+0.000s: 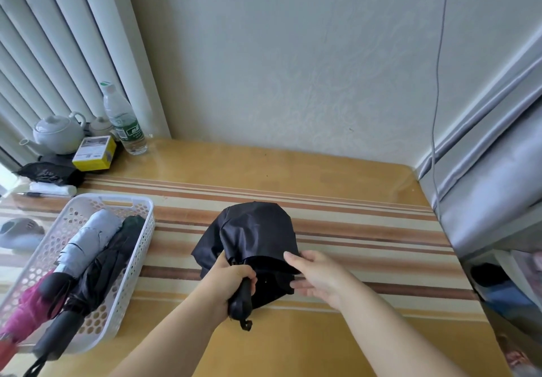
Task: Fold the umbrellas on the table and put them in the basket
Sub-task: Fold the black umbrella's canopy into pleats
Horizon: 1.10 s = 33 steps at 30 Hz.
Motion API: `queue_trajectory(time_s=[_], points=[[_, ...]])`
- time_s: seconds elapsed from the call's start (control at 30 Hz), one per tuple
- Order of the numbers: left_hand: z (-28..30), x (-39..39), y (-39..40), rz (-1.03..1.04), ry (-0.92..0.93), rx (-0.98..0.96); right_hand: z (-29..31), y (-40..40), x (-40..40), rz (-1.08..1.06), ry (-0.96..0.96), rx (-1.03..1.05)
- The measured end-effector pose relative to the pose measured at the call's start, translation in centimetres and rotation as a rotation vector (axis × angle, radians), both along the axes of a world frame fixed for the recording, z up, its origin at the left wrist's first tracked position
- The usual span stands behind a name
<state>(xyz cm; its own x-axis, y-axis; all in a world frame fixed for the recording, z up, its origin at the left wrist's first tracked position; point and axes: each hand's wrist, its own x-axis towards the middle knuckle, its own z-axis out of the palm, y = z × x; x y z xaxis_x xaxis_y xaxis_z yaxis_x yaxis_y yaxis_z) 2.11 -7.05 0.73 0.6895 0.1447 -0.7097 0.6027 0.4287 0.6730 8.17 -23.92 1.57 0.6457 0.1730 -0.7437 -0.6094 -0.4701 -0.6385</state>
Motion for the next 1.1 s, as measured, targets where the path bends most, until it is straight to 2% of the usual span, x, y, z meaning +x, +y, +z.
queue_trajectory(time_s=[0.07,0.1,0.2,0.27,0.33,0.47,0.53,0.63,0.7,0.8,0.9,1.0,1.07,1.1], points=[[0.2,-0.4,0.2,-0.094,-0.025,0.087,0.3,0.5,-0.2,-0.096,-0.064,0.157],[0.4,-0.5,0.3,-0.139,-0.041,0.140,0.7,0.6,-0.1,-0.069,-0.170,0.145],[1.4,-0.7,0.4,-0.212,-0.108,0.301,1.9,0.8,0.2,0.253,-0.503,-0.043],[2.2,-0.5,0.5,-0.222,-0.167,0.367,2.5,0.9,0.3,0.378,-0.691,-0.097],[3.2,-0.4,0.5,-0.228,-0.217,0.414,3.4,1.4,0.2,0.409,-0.836,-0.152],[5.1,-0.3,1.0,-0.306,-0.232,0.611,4.5,1.4,0.8,0.418,-1.153,-0.428],[6.0,-0.2,1.5,-0.331,-0.210,0.654,5.8,0.8,1.6,0.302,-1.182,-0.360],[6.5,-0.1,2.5,-0.362,-0.185,0.724,8.1,-1.0,3.0,-0.053,-1.057,-0.105],[6.5,0.1,3.1,-0.371,-0.172,0.778,8.7,-1.8,3.6,-0.166,-0.942,-0.063],[6.5,0.3,3.5,-0.356,-0.173,0.808,8.6,-1.4,3.2,-0.002,-0.736,-0.193],[6.2,0.6,3.5,-0.363,-0.200,0.821,7.9,0.4,2.2,0.088,-0.405,-0.273],[6.0,0.9,3.3,-0.380,-0.237,0.831,6.7,2.7,1.7,-0.031,-0.012,-0.098],[6.0,0.9,3.2,-0.373,-0.273,0.818,5.7,3.7,1.5,-0.099,0.131,0.084],[6.1,0.9,3.2,-0.370,-0.299,0.821,5.4,3.9,1.5,-0.165,0.138,0.170]])
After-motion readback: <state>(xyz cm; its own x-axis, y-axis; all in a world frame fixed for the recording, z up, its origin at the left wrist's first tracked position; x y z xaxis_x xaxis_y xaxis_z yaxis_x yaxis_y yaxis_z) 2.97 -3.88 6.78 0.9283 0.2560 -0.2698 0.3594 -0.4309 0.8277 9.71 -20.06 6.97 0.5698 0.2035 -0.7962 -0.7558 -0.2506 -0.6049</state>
